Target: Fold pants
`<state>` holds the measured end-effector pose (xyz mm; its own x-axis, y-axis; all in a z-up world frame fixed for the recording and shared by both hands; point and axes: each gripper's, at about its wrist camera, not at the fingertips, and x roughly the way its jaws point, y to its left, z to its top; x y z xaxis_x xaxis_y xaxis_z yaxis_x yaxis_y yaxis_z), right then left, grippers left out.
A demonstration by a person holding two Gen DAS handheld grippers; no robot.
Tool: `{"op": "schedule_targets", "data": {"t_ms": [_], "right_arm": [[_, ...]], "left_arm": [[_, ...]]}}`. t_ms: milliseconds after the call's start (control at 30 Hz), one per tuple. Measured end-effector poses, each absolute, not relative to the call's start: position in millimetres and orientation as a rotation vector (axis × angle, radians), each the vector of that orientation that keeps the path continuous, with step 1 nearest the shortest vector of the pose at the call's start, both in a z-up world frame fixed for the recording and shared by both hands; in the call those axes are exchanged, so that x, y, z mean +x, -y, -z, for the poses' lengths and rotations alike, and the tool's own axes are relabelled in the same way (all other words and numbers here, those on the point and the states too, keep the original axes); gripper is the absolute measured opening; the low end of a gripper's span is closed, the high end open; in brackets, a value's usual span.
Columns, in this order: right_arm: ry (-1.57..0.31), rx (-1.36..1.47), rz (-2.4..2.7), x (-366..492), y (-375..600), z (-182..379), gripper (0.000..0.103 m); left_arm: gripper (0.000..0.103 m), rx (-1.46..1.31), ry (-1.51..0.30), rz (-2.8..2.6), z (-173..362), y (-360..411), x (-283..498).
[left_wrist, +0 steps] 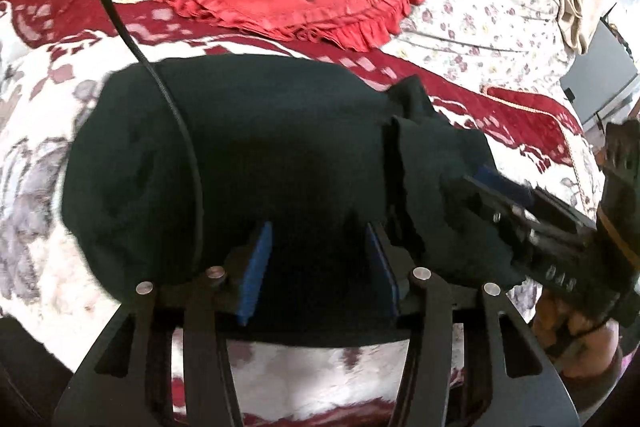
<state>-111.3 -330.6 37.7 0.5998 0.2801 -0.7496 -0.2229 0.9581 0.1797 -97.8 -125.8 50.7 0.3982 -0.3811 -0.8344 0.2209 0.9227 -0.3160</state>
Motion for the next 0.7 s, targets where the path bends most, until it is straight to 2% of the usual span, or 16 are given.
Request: {"op": "schedule_targets", "data": {"t_ms": [200,500,700], "right_arm": [[-0.927,-0.008,-0.291,-115.5,304.8,-19.6,0.049],[-0.879,-0.005,-0.27,-110.9,307.9,-49.7,0.049],[-0.908,-0.016,-0.259,-89.4,298.2,-41.1,0.049]], "left_arm": [[0.048,-0.15,-1.06,0.331,-57.1,111.7,-102.1],[0.048,-0.136,-1.018,0.289,-65.9,97.1,-104.4],[0.048,-0.147,-1.01,0.253,-68.4,82.3,-103.9]]}}
